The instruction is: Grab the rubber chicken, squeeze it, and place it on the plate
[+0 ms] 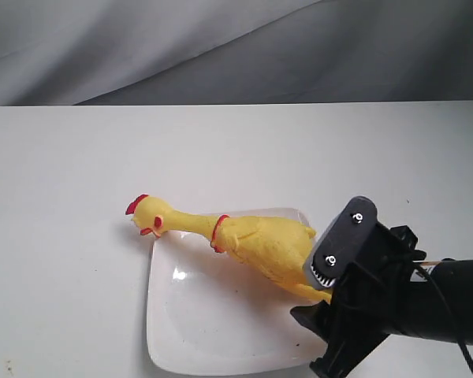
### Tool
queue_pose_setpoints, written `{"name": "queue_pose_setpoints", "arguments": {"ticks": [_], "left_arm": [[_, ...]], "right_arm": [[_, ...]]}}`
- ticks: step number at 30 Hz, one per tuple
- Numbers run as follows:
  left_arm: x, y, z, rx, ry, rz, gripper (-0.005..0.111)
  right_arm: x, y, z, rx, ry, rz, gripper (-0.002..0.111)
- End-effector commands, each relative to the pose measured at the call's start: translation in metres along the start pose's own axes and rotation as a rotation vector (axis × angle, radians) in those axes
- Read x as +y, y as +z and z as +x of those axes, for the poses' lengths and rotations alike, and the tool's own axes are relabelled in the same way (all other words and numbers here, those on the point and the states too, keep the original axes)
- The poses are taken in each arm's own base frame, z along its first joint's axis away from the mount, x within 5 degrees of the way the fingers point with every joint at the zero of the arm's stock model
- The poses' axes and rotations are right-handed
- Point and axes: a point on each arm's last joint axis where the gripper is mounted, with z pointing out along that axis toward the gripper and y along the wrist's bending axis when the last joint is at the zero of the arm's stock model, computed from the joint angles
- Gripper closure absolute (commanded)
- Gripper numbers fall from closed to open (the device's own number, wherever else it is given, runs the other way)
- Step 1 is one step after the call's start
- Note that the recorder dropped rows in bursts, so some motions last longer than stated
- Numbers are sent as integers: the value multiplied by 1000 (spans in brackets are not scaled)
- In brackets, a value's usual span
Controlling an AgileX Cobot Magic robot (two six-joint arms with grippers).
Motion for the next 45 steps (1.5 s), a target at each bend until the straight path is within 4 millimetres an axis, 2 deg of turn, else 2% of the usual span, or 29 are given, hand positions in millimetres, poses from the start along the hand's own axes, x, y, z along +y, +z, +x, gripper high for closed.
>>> {"name": "queue_pose_setpoints", "arguments": {"ticks": [1,5,7,10,13,15,17,18,20,28,35,45], "left_arm": [[1,0,0,0,-18,-12,106],[1,0,0,0,-18,-12,106],[1,0,0,0,-18,-12,106],[1,0,0,0,-18,-12,106],[1,0,0,0,-18,-12,106],[1,0,0,0,-18,-12,106],[1,0,0,0,-18,-12,106],[1,0,0,0,-18,-12,106],[1,0,0,0,-18,-12,106],[1,0,0,0,-18,-12,106],[1,0,0,0,-18,-12,106],[1,0,0,0,-18,-12,106]], "right_arm": [[4,-8,-1,-16,19,-33,51],[4,-29,-11,-118,45,-18,57],[2,-49,-18,-214,58,13,59],[-1,-92,-27,-426,146,77,65],[1,-116,-28,-528,163,81,67],[6,-137,-25,-612,167,65,75],[9,-158,-21,-699,153,67,92],[10,-170,-19,-755,150,82,105],[10,-186,-15,-836,149,109,108],[16,-209,-5,-934,126,105,108],[16,-208,-5,-935,129,110,108],[-2,-221,-8,-1063,207,302,108]]}}
